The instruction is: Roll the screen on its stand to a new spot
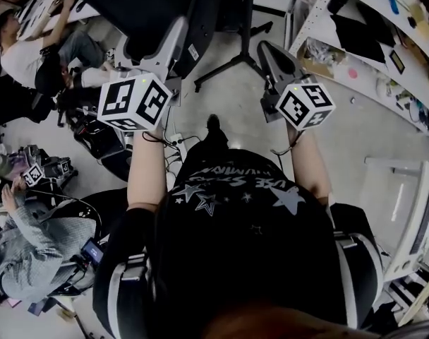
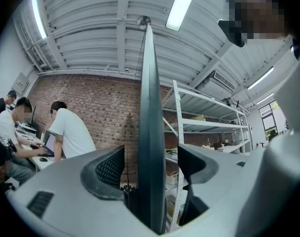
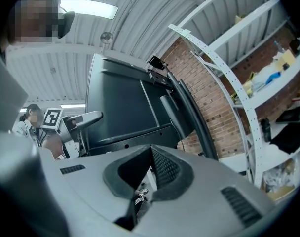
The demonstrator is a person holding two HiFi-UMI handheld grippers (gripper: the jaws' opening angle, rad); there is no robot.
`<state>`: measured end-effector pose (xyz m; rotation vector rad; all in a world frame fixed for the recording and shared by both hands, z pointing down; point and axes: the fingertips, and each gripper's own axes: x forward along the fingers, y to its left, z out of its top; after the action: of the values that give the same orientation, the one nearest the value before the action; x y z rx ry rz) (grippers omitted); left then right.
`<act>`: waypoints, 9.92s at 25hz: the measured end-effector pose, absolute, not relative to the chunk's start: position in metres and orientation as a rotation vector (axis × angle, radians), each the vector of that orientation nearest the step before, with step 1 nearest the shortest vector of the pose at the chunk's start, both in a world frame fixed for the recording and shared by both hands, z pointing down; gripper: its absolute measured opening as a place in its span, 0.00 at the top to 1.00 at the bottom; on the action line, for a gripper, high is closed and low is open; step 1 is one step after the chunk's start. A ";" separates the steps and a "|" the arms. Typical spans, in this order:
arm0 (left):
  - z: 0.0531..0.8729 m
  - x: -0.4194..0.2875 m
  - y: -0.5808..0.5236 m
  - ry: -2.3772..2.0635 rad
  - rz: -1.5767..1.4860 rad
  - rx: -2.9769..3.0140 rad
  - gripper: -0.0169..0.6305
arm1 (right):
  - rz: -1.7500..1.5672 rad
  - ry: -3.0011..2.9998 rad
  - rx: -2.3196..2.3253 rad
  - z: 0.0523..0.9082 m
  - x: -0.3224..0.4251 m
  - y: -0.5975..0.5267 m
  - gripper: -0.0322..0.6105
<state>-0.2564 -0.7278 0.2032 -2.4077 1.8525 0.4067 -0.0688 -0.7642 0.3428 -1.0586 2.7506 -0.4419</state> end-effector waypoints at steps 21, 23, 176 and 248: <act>0.213 -0.260 -0.739 1.902 0.365 -2.392 0.61 | -0.359 2.782 -0.975 0.314 -0.110 -0.776 0.94; 0.213 -0.259 -0.740 1.913 0.362 -2.377 0.62 | -0.378 2.776 -0.976 0.317 -0.106 -0.772 0.94; 0.205 -0.080 -0.035 1.723 0.486 -2.381 0.63 | -0.415 2.728 -1.218 0.324 0.059 -0.052 0.94; 0.216 0.029 0.205 1.732 0.407 -2.357 0.62 | -0.315 2.588 -1.344 0.312 0.274 0.244 0.94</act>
<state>0.0294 0.2047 0.2156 -2.3568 1.7320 0.4065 0.2737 0.2443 0.3116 -1.3437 2.5883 -0.3150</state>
